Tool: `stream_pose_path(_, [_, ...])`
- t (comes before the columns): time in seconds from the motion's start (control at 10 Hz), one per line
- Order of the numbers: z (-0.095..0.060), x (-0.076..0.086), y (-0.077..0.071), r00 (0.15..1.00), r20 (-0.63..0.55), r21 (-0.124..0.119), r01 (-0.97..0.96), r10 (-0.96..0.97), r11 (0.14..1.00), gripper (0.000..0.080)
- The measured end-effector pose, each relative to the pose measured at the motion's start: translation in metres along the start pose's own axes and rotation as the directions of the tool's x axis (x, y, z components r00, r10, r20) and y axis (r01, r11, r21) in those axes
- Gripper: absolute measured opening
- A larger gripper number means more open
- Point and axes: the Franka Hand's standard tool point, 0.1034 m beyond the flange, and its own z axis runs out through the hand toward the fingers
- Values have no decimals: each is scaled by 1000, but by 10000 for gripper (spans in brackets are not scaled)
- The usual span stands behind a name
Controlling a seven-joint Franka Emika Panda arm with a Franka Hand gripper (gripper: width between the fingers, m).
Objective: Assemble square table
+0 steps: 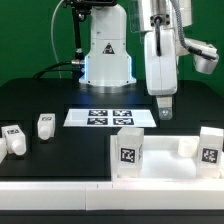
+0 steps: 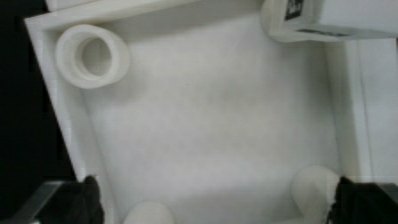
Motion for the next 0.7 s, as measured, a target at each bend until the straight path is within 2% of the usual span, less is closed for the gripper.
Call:
stream_pose_path(0.1, [2,3,1,1000,-4,9,15,-15,1000,649])
stream_pose_path(0.2, [13,14,11,999,-24,20,40,-40,999,649])
stream_pose_path(0.3, [23,26,26,998,-36,5,47,-47,999,649])
stream_pose_path(0.4, [28,31,35,998,-39,-3,58,-58,998,649])
stream_pose_path(0.6, [48,33,56,996,-63,-5,65,-65,998,649])
stream_pose_path(0.7, [58,33,59,996,-72,11,58,-57,998,649])
